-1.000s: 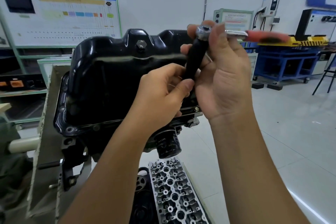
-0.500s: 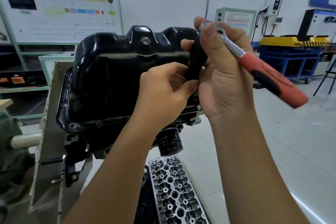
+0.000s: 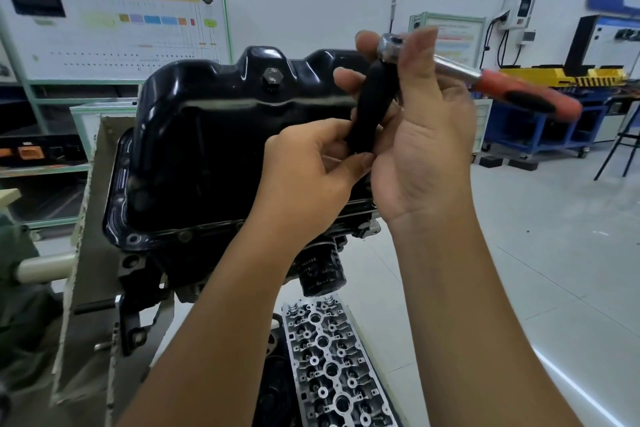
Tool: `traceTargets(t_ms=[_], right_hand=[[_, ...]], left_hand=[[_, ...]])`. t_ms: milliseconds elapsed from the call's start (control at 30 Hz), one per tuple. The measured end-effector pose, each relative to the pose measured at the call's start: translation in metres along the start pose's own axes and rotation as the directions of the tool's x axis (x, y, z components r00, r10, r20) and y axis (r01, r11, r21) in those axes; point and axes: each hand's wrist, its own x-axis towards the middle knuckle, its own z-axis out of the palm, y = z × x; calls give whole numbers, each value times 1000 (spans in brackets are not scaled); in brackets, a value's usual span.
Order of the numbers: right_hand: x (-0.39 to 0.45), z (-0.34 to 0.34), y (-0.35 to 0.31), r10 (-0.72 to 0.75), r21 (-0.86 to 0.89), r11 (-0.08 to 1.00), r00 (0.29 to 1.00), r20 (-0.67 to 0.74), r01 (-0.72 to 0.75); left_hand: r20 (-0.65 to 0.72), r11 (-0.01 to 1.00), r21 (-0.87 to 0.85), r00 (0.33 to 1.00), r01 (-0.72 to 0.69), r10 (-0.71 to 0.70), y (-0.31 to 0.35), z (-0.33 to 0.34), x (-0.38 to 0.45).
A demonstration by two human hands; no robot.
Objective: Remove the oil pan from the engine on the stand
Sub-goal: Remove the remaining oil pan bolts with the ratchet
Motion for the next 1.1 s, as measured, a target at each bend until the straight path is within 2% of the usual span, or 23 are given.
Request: traceTargets(t_ms=[100, 300, 467, 667, 833, 1000, 1100], right_hand=[[6, -5, 1, -12, 3, 1000, 997, 82, 12], [22, -20, 25, -70, 65, 996, 997, 45, 66], [28, -21, 29, -24, 50, 998, 999, 39, 22], [25, -20, 31, -105, 65, 993, 994, 42, 102], [29, -24, 30, -17, 7, 1000, 1000, 19, 17], [25, -20, 32, -112, 81, 990, 994, -6, 112], [24, -18, 34, -106, 73, 992, 994, -2, 106]], left_hand=[[9, 999, 44, 1000, -26, 25, -3, 0, 1], [-150, 994, 110, 988, -15, 31, -1, 9, -1], [-101, 994, 108, 995, -8, 19, -3, 6, 1], [-229, 989, 138, 973, 46, -13, 0, 11, -2], [-96, 985, 163, 995, 56, -41, -2, 7, 0], [-209, 970, 217, 976, 110, -64, 2, 15, -5], [-264, 947, 293, 963, 132, -53, 5, 18, -5]])
